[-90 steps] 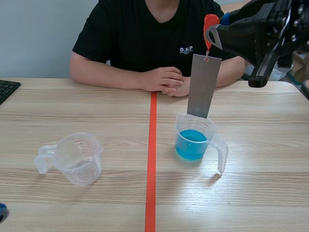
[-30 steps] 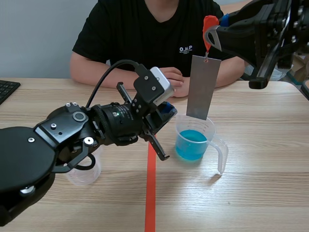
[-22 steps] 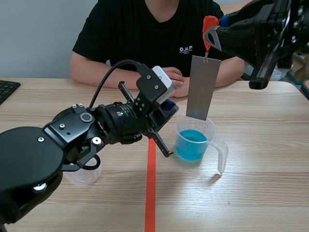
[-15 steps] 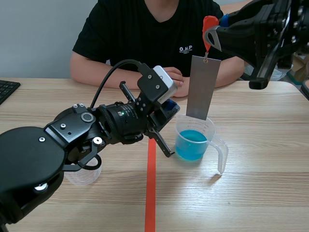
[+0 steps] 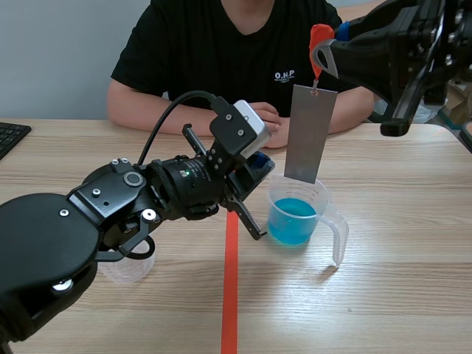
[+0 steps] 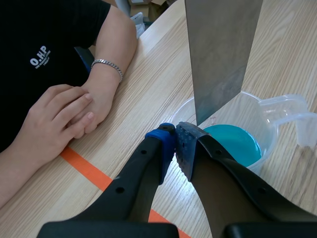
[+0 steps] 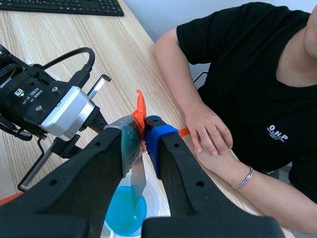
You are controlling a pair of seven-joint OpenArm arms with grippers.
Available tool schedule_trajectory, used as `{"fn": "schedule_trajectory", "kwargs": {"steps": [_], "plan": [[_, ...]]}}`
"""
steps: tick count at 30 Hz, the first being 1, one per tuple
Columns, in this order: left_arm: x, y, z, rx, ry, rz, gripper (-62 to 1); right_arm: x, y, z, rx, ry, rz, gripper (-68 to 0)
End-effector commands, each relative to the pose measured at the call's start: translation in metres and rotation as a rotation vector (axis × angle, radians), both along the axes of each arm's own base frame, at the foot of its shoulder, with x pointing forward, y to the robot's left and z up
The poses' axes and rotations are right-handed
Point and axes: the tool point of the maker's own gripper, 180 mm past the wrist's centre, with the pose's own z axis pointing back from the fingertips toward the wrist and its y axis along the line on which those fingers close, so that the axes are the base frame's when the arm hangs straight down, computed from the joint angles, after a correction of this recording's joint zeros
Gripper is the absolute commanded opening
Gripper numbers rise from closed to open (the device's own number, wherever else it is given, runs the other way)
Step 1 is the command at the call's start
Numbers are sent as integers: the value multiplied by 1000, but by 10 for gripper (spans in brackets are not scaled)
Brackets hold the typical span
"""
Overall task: Do the redox reaction experiment.
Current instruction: 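Point at the plate with the left hand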
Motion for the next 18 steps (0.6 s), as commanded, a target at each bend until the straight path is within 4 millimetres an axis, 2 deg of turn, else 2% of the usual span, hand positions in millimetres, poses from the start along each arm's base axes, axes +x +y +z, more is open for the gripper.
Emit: {"fn": "schedule_trajectory", "kwargs": {"steps": [1,18], "plan": [[4,-5,17,-33,-39,-8,-563,0,4,13,29,-34,15,-658],[4,-5,17,-34,-39,-8,-563,0,3,12,12,-43,12,-658]]}}
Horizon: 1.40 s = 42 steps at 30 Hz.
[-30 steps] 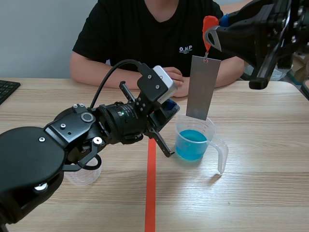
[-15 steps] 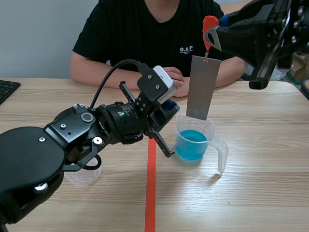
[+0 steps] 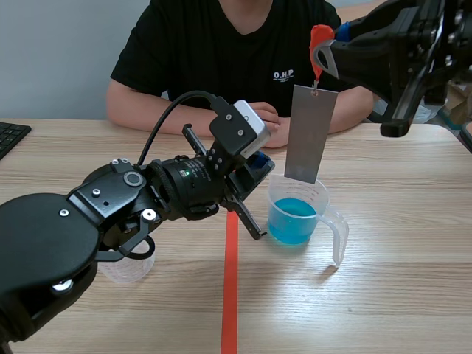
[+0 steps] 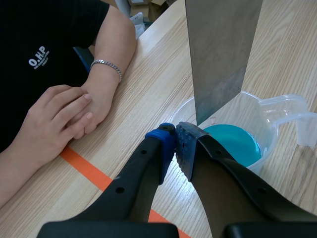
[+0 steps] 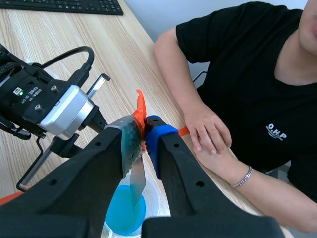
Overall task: Do the redox reaction experiment.
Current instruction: 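Point at the plate with the left hand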
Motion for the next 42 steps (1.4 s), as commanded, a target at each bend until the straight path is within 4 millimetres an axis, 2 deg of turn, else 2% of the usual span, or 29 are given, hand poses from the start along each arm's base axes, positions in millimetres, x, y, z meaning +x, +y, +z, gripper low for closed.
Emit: {"fn": "schedule_trajectory", "kwargs": {"steps": [1,6,11,16,24,29,33,39,42], "plan": [[4,-4,16,-33,-39,-8,-563,0,3,13,21,-38,14,-658],[5,5,13,-10,-45,-5,-563,-1,4,13,21,-37,18,-658],[2,30,9,10,-35,11,-563,-1,4,13,23,-38,19,-658],[-11,66,13,3,-17,40,-563,-1,4,13,22,-38,19,-658],[-38,141,30,-12,9,173,-563,-1,4,13,22,-38,19,-658],[-62,185,31,-12,64,286,-563,-2,5,12,21,-37,26,-658],[-87,215,18,8,132,373,-563,-6,7,11,17,-32,53,-658],[-136,238,-12,36,259,439,-563,-4,6,11,22,-45,52,-658],[-154,248,-21,36,302,505,-563,-4,6,11,21,-49,52,-658]]}}
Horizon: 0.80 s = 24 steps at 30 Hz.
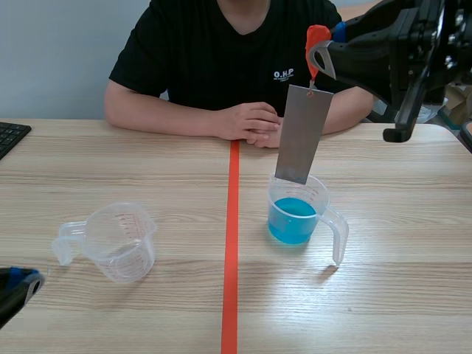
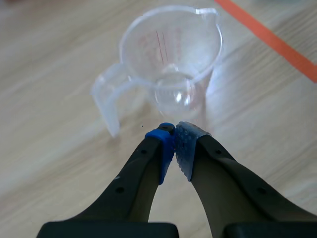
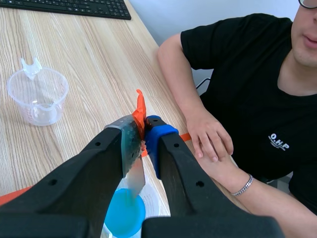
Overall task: Do the redox reaction experiment.
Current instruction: 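Point at the plate with the left hand, then lower the plate into the blue solution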
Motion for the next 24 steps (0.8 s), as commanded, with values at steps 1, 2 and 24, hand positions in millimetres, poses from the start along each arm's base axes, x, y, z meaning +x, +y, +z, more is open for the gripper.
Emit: {"fn": "schedule_trajectory", "kwargs": {"steps": [1,2,24], "plan": [[0,2,4,-20,-24,43,-563,2,1,10,23,-32,5,-658],[-4,6,2,-17,-17,70,-563,3,1,10,24,-33,4,-658],[-64,16,-29,-41,145,271,-563,13,-8,-16,44,9,0,-658]]}}
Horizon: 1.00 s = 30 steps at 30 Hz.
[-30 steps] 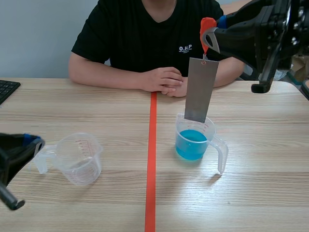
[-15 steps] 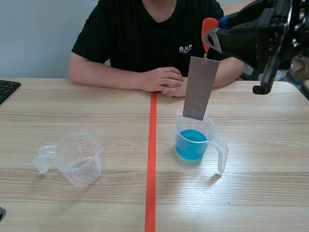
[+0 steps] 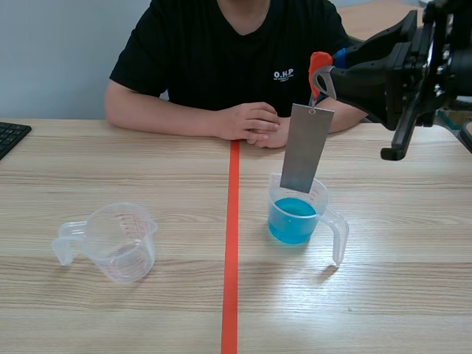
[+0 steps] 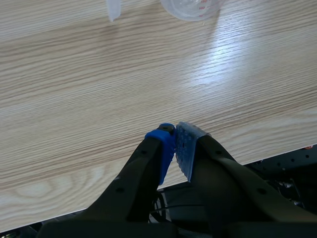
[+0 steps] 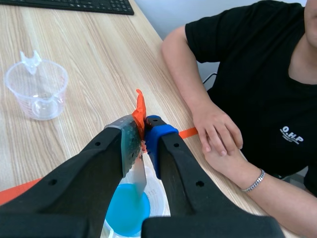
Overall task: Do the redox reaction experiment.
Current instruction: 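Lower the plate into the blue solution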
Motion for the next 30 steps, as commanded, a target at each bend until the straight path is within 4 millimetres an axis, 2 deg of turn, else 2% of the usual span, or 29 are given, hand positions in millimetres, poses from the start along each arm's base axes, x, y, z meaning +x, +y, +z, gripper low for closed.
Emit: {"fn": "schedule_trajectory", "kwargs": {"steps": [1,6,18,30], "plan": [[3,-1,3,-7,-18,-1,-563,4,0,7,18,-21,-3,-658],[3,-1,3,-7,-18,-1,-563,5,2,-2,21,-10,-2,-658],[3,-1,3,-7,-18,-1,-563,7,8,-40,18,40,-6,-658],[3,-1,3,-6,-17,-1,-563,12,11,-64,16,56,11,-658]]}}
